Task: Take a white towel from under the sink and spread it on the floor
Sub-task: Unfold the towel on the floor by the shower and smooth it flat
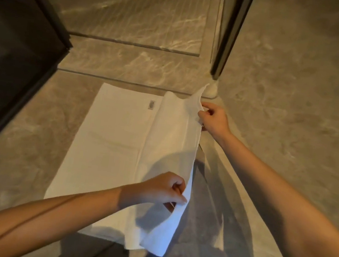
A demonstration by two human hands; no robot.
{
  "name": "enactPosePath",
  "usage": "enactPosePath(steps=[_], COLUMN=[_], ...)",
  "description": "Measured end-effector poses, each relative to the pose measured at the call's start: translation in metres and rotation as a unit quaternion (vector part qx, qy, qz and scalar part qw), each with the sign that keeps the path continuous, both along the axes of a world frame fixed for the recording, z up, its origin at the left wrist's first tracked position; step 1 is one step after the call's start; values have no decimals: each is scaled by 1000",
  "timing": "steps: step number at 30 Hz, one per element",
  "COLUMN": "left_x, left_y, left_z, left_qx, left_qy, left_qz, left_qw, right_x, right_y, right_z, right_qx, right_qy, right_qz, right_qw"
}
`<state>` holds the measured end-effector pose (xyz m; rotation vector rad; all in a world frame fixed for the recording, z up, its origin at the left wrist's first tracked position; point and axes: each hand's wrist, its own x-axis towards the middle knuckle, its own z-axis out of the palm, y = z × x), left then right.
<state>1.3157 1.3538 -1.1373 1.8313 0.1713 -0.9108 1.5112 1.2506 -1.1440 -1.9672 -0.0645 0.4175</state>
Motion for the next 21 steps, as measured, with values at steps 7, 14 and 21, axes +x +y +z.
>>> enactPosePath(steps=[7,14,21], left_x=[19,14,16], left_y=[-68,-97,-80], left_z=[-30,-63,-67], left_qx=[19,25,6], left_qy=[5,42,20], left_qz=[-38,-9,-22], left_qw=[999,999,1000], right_x=[10,7,4], right_y=[-68,-100,-100], right_z=[-31,-66,-73], right_qx=[-18,-62,-87], right_qy=[7,22,-12], right_qz=[-33,-40,-27], right_qw=[999,997,996])
